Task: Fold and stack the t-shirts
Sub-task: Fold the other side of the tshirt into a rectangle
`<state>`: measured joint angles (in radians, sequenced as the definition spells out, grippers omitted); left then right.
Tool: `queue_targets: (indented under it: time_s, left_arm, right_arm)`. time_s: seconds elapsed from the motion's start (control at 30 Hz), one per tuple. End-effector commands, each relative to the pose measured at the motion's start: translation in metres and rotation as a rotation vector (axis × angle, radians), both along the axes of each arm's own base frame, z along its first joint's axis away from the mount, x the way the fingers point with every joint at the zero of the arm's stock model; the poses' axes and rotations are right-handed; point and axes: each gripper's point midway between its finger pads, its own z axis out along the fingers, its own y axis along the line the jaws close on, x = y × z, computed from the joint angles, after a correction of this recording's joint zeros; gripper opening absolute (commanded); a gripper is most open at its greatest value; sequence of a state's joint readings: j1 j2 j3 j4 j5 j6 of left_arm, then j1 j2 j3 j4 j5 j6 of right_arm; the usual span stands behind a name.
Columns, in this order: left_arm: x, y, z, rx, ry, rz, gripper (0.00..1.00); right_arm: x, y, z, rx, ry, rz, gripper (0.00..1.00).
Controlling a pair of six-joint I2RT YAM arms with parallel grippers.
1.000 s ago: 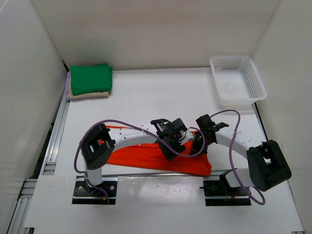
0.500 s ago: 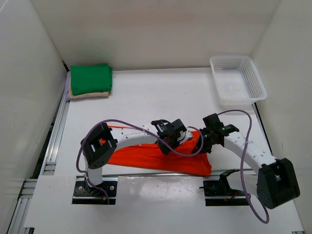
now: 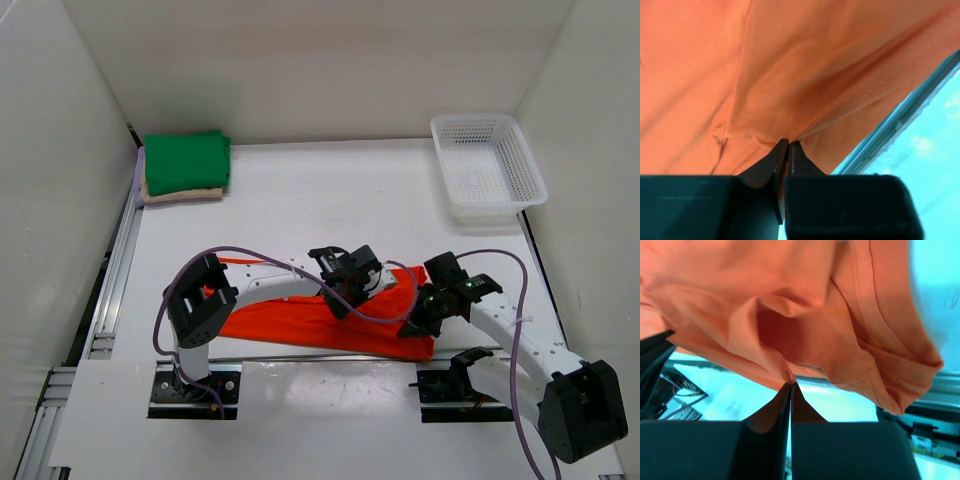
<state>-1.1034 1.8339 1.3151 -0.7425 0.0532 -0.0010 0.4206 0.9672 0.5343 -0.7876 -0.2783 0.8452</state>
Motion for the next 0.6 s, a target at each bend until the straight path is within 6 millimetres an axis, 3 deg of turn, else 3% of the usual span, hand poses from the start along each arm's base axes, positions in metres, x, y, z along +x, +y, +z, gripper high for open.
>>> queue_targets:
  time_s: [0.0, 0.17, 0.33, 0.57]
  left_arm:
    - [-0.006, 0.005, 0.014, -0.005, 0.018, -0.006, 0.16]
    - [-0.007, 0.008, 0.008, 0.025, 0.034, -0.006, 0.22]
    - [-0.010, 0.010, 0.010, 0.034, 0.048, -0.008, 0.26]
    - [-0.018, 0.014, 0.014, 0.046, 0.087, -0.018, 0.35]
  right_arm:
    - [-0.024, -0.002, -0.003, 0.011, 0.097, -0.004, 0.00]
    - [-0.034, -0.004, -0.011, -0.004, 0.126, 0.008, 0.00]
    - [-0.041, -0.004, -0.015, 0.005, 0.159, 0.021, 0.09]
    - [-0.048, -0.006, -0.003, 0.008, 0.167, 0.089, 0.18]
